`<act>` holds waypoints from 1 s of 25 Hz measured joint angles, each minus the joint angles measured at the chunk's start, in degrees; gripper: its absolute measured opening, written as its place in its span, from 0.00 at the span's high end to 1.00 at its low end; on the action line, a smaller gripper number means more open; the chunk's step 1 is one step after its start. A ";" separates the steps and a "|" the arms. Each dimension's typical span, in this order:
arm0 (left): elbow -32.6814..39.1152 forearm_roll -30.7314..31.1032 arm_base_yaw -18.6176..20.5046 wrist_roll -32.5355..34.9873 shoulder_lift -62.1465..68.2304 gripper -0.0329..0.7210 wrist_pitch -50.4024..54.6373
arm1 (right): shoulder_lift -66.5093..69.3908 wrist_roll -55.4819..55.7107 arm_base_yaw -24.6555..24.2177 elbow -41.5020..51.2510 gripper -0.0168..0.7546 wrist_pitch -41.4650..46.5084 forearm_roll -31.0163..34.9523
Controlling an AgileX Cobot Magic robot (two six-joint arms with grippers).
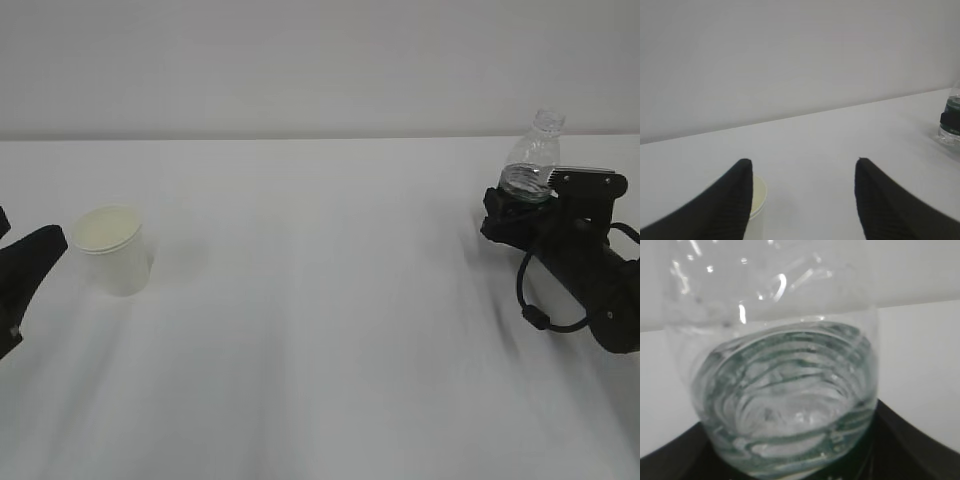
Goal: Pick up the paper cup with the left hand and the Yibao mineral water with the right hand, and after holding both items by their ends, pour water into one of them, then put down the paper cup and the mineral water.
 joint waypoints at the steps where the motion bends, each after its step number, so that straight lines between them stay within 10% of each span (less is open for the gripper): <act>1: 0.00 0.00 0.00 0.00 0.00 0.34 0.00 | 0.00 0.00 0.00 0.00 0.29 0.00 0.00; 25: 0.00 0.00 0.00 0.21 0.00 0.34 0.00 | 0.00 0.00 0.00 0.00 0.40 0.00 0.00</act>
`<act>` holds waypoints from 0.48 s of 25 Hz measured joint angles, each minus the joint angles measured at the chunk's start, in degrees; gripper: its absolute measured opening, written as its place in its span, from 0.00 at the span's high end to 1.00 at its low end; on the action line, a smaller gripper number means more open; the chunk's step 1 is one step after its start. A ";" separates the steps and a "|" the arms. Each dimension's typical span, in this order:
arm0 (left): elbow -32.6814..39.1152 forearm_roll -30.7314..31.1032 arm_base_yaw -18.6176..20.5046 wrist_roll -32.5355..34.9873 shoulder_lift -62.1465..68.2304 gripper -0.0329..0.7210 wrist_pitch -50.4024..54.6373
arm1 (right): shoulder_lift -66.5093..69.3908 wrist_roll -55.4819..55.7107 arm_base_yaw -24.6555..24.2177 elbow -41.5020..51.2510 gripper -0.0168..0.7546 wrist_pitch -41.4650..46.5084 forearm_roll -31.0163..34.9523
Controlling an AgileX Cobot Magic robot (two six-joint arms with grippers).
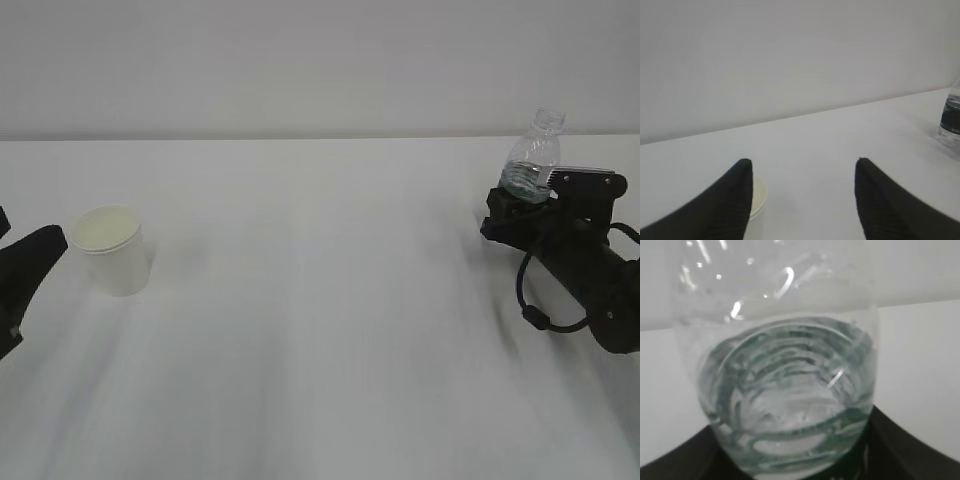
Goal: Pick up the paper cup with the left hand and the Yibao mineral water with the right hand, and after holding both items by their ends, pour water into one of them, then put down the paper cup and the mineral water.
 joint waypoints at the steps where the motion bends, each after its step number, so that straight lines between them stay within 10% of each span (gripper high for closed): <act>1: 0.00 0.00 0.00 0.00 0.00 0.34 0.00 | 0.00 0.00 0.00 0.00 0.40 0.00 0.00; 12: 0.00 0.00 0.00 0.10 0.00 0.34 0.23 | -0.27 0.00 0.00 0.00 0.40 0.23 -1.05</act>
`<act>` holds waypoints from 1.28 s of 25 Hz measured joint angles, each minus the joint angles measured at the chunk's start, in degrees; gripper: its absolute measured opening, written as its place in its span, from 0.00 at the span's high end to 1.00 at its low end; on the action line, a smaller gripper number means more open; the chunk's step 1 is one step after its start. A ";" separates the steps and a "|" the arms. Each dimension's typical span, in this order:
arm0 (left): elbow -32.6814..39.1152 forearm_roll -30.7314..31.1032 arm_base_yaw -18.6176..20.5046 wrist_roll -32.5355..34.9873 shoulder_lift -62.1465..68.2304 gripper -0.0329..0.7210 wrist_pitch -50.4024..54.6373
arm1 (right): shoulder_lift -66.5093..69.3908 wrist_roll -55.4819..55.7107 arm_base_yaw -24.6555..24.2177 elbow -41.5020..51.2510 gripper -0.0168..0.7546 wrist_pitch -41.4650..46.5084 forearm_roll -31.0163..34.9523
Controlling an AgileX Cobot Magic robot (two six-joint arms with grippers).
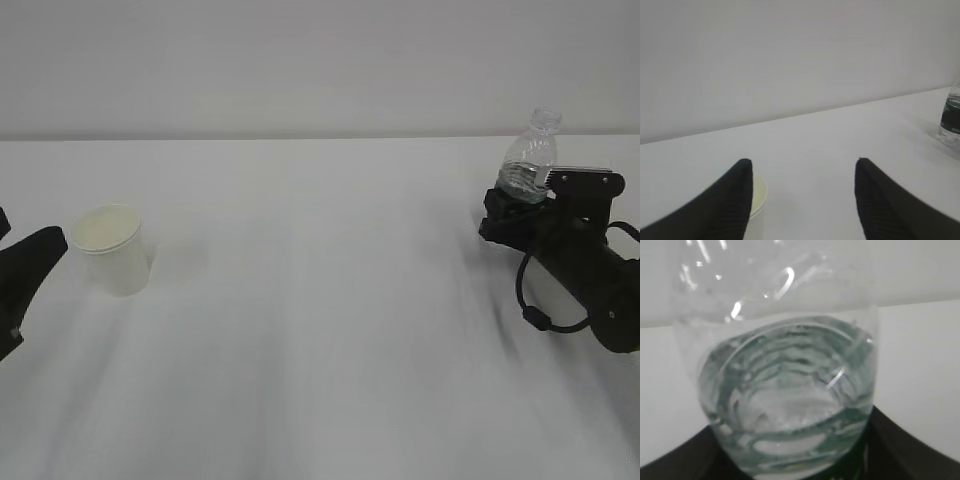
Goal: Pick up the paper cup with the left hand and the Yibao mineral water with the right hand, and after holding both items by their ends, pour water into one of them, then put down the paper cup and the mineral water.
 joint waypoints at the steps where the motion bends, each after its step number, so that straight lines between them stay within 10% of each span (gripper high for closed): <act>1: 0.00 0.00 0.00 0.00 0.00 0.34 0.13 | -0.21 0.00 0.00 0.00 0.40 0.45 -0.68; 32: 0.00 -0.34 0.00 0.34 0.00 0.34 0.24 | -10.45 -1.21 0.00 14.30 0.40 1.52 -4.26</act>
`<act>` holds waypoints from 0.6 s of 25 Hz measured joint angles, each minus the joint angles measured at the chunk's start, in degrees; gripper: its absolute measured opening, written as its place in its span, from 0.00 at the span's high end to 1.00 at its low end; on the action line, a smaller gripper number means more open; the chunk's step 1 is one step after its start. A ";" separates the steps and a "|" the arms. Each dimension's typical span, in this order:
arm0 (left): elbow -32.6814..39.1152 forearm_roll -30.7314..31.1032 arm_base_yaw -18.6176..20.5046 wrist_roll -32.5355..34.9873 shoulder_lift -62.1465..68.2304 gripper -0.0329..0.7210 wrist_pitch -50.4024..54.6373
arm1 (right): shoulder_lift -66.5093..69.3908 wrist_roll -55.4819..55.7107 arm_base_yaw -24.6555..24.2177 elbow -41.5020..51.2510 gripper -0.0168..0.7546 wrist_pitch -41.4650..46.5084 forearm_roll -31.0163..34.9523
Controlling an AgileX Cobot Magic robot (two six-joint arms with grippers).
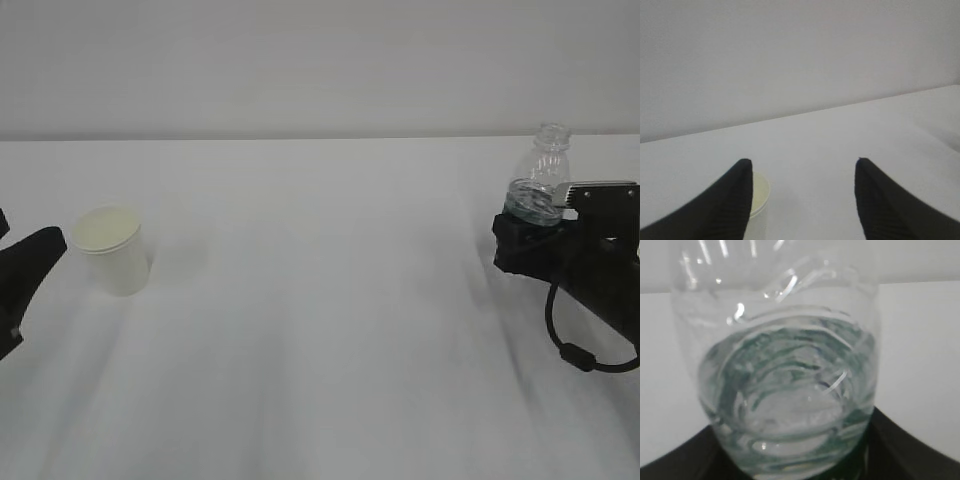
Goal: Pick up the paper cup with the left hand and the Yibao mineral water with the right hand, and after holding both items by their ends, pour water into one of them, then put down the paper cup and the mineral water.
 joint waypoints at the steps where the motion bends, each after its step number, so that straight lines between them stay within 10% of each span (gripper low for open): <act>1: 0.00 -0.12 0.00 0.00 0.00 0.34 0.00 | -0.12 0.00 0.00 0.22 0.40 0.00 -0.27; 15: 0.00 -2.04 0.00 1.54 4.93 0.40 -1.01 | -8.80 -0.10 0.00 3.88 0.40 0.03 -2.75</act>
